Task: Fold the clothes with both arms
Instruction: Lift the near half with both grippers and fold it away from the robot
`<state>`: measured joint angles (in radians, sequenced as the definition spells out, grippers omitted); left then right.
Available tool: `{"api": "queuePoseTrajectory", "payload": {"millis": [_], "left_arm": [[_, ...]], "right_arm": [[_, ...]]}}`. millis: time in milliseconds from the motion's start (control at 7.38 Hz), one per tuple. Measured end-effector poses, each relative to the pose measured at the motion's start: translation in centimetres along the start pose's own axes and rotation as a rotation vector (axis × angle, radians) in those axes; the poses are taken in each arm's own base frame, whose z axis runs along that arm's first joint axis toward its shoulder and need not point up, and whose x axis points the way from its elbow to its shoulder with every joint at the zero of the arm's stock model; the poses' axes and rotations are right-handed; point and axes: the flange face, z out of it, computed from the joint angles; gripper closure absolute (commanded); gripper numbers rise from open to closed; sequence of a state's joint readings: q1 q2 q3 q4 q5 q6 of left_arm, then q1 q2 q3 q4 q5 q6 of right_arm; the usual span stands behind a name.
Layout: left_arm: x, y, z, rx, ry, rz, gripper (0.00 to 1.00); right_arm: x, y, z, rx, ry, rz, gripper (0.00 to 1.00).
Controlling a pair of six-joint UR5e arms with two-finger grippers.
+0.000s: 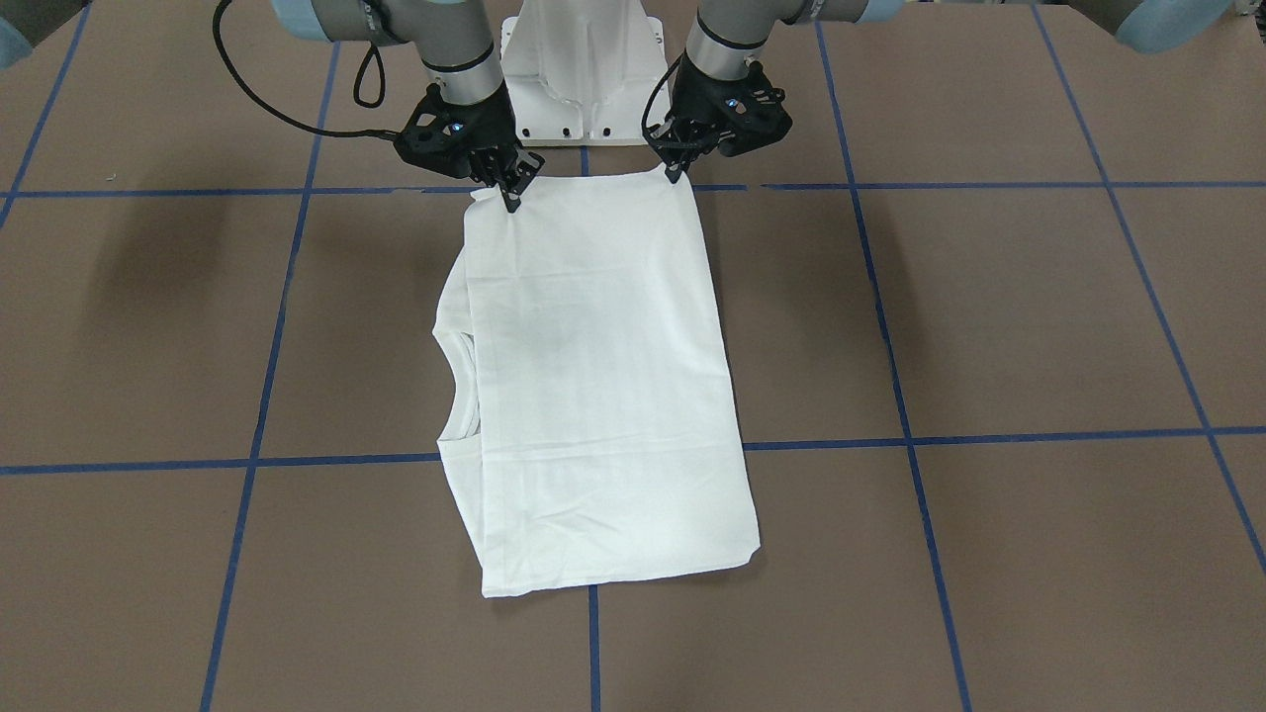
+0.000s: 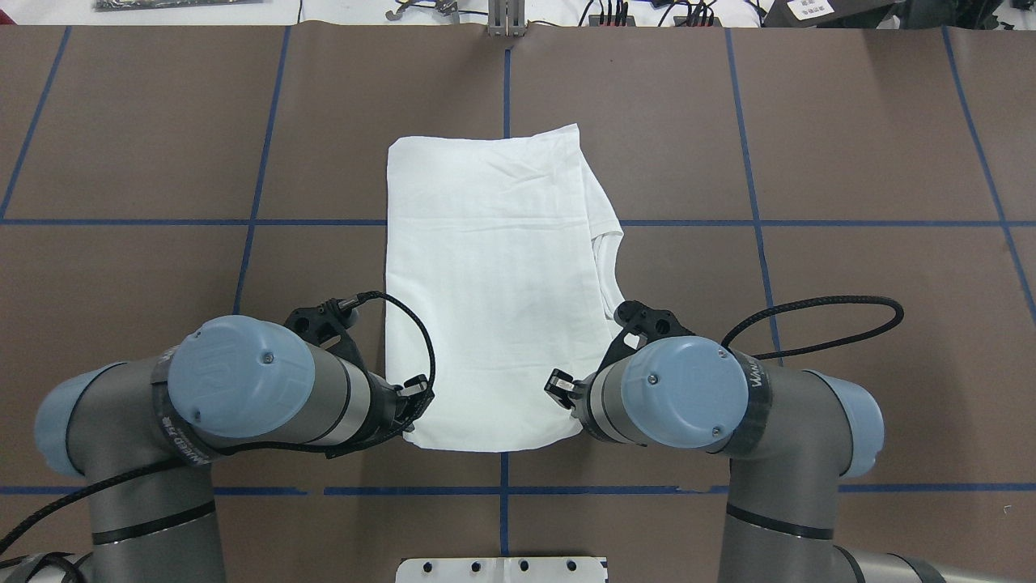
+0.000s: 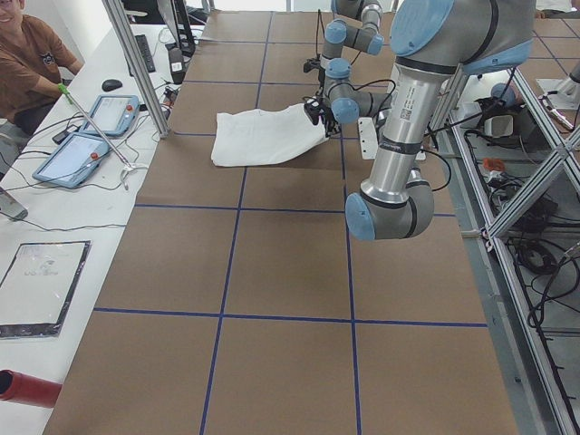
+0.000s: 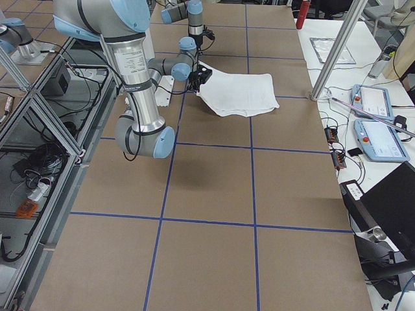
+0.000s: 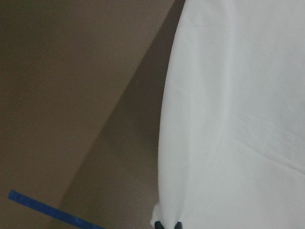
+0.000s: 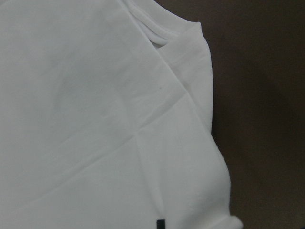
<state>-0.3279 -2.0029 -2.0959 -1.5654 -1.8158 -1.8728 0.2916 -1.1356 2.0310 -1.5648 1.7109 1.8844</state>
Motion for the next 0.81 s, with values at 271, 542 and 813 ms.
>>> {"api": "queuePoseTrajectory", "payload": {"millis": [271,542,813], "left_arm": [[-0.7,2.6,-1.3,-0.066,-0.043,0.016,1.0],[-1.3,5.2,-3.0,-0.118,-0.043,0.044,1.0],[-1.3,5.8,-3.7,-0.137,-0.037,0.053,1.0]], "right_arm": [[0.6,1.9,-2.5,-0.092,-0.003,-0.016,1.0],[0.9,3.4,-3.7,-0.173,0.001,-0.028,1.0],[0.6,3.6,-3.7,-0.184,0.0,-0.035,1.0]]}}
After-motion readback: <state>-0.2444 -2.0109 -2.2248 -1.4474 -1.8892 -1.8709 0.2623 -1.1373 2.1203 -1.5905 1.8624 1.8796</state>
